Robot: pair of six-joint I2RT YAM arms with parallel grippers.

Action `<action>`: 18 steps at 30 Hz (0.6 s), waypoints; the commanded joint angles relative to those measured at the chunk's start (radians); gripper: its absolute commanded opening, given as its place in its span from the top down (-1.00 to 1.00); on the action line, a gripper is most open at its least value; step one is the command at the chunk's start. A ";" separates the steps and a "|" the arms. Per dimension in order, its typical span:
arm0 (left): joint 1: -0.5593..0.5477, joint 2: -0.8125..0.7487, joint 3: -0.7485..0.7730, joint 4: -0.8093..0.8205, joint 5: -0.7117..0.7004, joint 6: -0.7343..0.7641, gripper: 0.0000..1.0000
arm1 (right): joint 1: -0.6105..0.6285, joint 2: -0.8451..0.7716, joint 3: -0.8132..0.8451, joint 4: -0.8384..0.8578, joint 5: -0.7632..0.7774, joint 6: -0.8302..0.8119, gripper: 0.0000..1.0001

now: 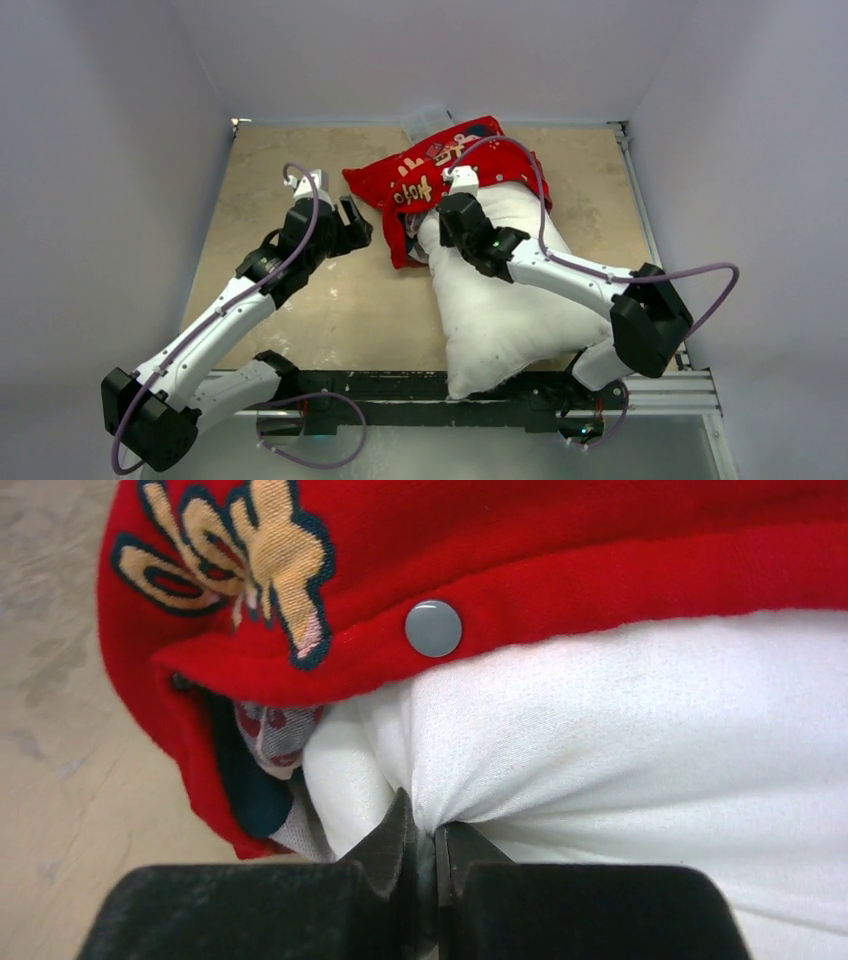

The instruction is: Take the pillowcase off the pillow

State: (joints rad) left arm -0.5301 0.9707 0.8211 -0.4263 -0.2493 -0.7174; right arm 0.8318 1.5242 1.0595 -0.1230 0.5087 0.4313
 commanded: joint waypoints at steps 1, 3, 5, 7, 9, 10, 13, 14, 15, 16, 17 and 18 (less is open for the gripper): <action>0.007 0.059 0.132 0.075 0.045 0.043 -0.42 | 0.030 -0.112 -0.026 0.200 -0.204 -0.085 1.00; 0.008 0.098 0.161 0.087 0.064 0.045 -0.42 | 0.032 -0.172 -0.045 0.240 -0.261 -0.106 1.00; 0.009 0.132 0.170 0.120 0.082 0.038 -0.42 | 0.033 -0.245 -0.064 0.269 -0.312 -0.127 1.00; 0.009 0.171 0.181 0.142 0.103 0.033 -0.42 | 0.035 -0.295 -0.078 0.290 -0.347 -0.140 1.00; 0.010 0.217 0.201 0.154 0.146 0.028 -0.42 | 0.035 -0.329 -0.088 0.306 -0.372 -0.141 1.00; 0.010 0.237 0.209 0.161 0.178 0.025 -0.42 | 0.035 -0.339 -0.094 0.316 -0.382 -0.143 1.00; 0.010 0.262 0.205 0.202 0.240 0.014 -0.42 | 0.035 -0.337 -0.101 0.315 -0.390 -0.140 1.00; 0.010 0.263 0.197 0.221 0.268 0.009 -0.42 | 0.036 -0.330 -0.102 0.313 -0.388 -0.138 1.00; 0.010 0.260 0.188 0.238 0.290 0.007 -0.41 | 0.036 -0.321 -0.102 0.310 -0.386 -0.133 1.00; 0.010 0.263 0.177 0.252 0.306 0.005 -0.41 | 0.036 -0.314 -0.102 0.309 -0.382 -0.129 1.00; 0.010 0.268 0.164 0.266 0.324 0.003 -0.39 | 0.036 -0.309 -0.102 0.311 -0.377 -0.124 1.00; 0.010 0.279 0.149 0.275 0.341 -0.002 -0.36 | 0.036 -0.310 -0.102 0.314 -0.377 -0.120 1.00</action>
State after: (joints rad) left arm -0.5175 1.2362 0.9901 -0.2771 -0.0368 -0.6971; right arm 0.8570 1.2392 0.9291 -0.0212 0.1829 0.3157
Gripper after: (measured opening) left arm 0.701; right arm 0.035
